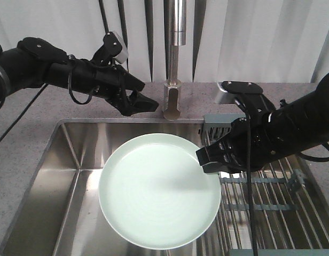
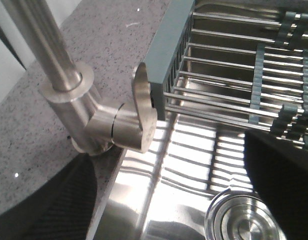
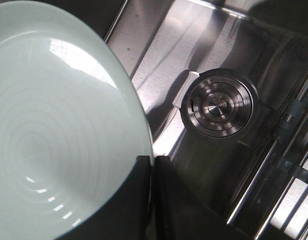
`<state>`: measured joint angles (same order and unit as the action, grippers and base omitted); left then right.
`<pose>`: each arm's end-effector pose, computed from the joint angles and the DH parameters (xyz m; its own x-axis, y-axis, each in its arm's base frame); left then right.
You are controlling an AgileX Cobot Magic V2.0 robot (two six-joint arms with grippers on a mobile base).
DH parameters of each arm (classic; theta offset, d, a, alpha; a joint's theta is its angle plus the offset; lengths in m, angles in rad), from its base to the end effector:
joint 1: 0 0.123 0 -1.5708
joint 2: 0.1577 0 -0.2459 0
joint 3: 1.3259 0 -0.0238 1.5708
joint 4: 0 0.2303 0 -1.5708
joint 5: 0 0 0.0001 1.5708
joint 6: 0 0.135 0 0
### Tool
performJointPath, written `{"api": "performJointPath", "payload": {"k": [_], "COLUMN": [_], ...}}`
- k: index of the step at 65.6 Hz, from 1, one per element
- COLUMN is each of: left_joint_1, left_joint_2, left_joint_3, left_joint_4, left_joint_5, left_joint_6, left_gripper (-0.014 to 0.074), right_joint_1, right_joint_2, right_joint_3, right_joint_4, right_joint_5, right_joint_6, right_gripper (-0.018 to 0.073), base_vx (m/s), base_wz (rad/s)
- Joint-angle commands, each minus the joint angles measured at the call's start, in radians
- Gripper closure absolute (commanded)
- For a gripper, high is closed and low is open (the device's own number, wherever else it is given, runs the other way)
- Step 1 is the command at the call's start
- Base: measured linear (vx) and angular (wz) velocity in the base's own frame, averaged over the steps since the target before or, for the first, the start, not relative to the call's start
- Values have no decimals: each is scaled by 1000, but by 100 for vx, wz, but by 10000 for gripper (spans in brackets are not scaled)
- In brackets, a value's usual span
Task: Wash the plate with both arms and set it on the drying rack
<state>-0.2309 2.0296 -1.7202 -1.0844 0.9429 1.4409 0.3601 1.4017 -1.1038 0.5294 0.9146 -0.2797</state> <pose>0.4043 -0.1943 0.2288 -0.2045 0.4551 -0.8666 0.9275 0.3731 -0.0230 0.2510 0.1522 0.2365 -0.8437 -0.2558 -0.4720 -0.4559 0.8057 0.3782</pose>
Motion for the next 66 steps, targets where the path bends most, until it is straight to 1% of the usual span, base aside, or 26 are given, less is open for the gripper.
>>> {"api": "performJointPath", "payload": {"k": [1,7,12,21,27,31,40,49,54,66], "left_joint_1": [-16,-28,-40,-59,-70,-74,-86,-98,-102,-105], "left_joint_2": [-41,-29,-21,-4,10,20,48,66,68,73], "left_joint_3": [-35,-35,-35,-35,-35,-39,-83,-130,-135,-135], "left_joint_4": [-139,-184,-210,-228,-258,-278,-291,-292,-283,-259], "left_joint_5": [-9,-36,-74,-92,-113,-121,-107,-65,-46,-57], "left_joint_6": [83,136,160,193,216,218,218,213,212,205], "left_gripper": [28,28,28,28,28,28,28,28,28,28], "right_joint_1": [-2,-2,-2,-2,-2,-2,-2,-2,-2,-2], "right_joint_2": [-34,-34,-34,-34,-34,-34,-34,-34,-34,-34], "right_joint_3": [-26,-26,-26,-26,-26,-26,-26,-26,-26,-26], "right_joint_4": [32,32,32,32,32,32,32,32,32,32], "right_joint_5": [-29,-29,-29,-29,-29,-29,-29,-30,-30,-30], "right_joint_6": [-7,-7,-7,-7,-7,-7,-7,-7,-7,-7], "right_gripper": [561,561,561,561,561,561,561,561,561,561], "base_vx": [0,0,0,0,0,0,0,0,0,0], "base_wz": [0,0,0,0,0,0,0,0,0,0]}}
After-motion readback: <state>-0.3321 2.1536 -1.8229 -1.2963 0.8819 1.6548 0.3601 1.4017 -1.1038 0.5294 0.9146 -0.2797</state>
